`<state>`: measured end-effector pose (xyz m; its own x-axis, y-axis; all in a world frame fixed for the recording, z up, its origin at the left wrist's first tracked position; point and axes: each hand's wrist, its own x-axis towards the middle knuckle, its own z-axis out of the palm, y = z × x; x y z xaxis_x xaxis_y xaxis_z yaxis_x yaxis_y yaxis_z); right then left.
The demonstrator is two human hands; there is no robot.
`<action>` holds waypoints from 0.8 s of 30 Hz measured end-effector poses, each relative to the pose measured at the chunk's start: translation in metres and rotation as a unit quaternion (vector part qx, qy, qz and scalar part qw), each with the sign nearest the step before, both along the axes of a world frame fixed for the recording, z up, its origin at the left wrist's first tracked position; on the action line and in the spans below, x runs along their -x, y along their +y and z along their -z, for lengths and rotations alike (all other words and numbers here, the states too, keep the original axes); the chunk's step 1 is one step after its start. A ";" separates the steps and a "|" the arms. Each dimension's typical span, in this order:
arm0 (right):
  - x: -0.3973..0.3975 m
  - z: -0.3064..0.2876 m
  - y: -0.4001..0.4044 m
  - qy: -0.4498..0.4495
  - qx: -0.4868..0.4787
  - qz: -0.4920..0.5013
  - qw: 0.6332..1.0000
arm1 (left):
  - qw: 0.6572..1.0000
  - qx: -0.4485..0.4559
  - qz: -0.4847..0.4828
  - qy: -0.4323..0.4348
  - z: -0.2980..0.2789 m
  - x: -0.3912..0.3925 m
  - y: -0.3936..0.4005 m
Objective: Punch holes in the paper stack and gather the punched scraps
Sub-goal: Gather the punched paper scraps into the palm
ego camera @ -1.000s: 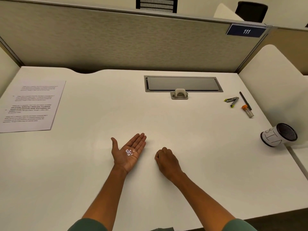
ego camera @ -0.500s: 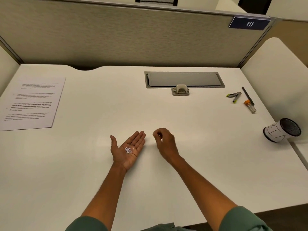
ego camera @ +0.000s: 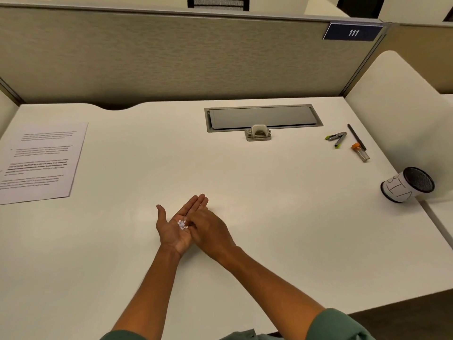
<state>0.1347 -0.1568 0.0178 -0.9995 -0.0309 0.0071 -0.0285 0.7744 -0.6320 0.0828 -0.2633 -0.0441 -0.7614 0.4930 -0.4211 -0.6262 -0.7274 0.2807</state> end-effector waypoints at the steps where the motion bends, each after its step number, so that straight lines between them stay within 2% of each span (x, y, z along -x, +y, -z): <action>1: -0.002 0.001 0.002 0.008 0.010 0.002 1.000 | 1.000 -0.003 -0.003 -0.002 0.000 0.000 0.000; 3: -0.005 0.005 0.007 0.023 0.040 0.019 0.999 | 1.000 -0.014 -0.008 -0.010 -0.001 0.001 0.001; 6: -0.007 0.011 0.022 0.036 0.115 0.098 0.988 | 0.999 -0.038 -0.015 -0.027 -0.003 0.000 0.002; 8: -0.008 0.014 0.035 0.024 0.192 0.185 0.963 | 0.998 -0.052 -0.019 -0.035 -0.006 -0.001 0.003; 9: -0.008 0.016 0.042 -0.001 0.242 0.239 0.940 | 0.998 -0.057 -0.020 -0.036 -0.007 -0.002 0.004; 10: -0.008 0.018 0.047 -0.038 0.308 0.295 0.904 | 0.998 -0.059 -0.019 -0.034 -0.010 -0.003 0.007; 11: -0.007 0.018 0.053 -0.074 0.394 0.346 0.848 | 0.998 -0.059 -0.015 -0.030 -0.014 -0.003 0.011; 12: -0.006 0.019 0.058 -0.101 0.494 0.382 0.775 | 0.998 -0.061 -0.011 -0.027 -0.018 -0.004 0.017; 14: -0.005 0.020 0.065 -0.119 0.664 0.405 0.617 | 0.997 -0.069 -0.004 -0.020 -0.031 -0.007 0.030; 15: -0.006 0.020 0.067 -0.123 0.716 0.398 0.560 | 0.997 -0.072 0.001 -0.015 -0.037 -0.009 0.037; 16: -0.008 0.020 0.068 -0.122 0.752 0.387 0.519 | 0.997 -0.071 0.008 -0.007 -0.044 -0.011 0.046; 18: -0.010 0.018 0.068 -0.113 0.802 0.351 0.470 | 0.997 -0.066 0.028 0.014 -0.058 -0.015 0.064; 20: -0.009 0.014 0.068 -0.109 0.830 0.312 0.450 | 0.996 -0.051 0.058 0.048 -0.070 -0.019 0.080; 24: -0.006 0.008 0.078 -0.071 0.867 0.261 0.418 | 0.973 0.103 0.119 0.168 -0.083 -0.030 0.113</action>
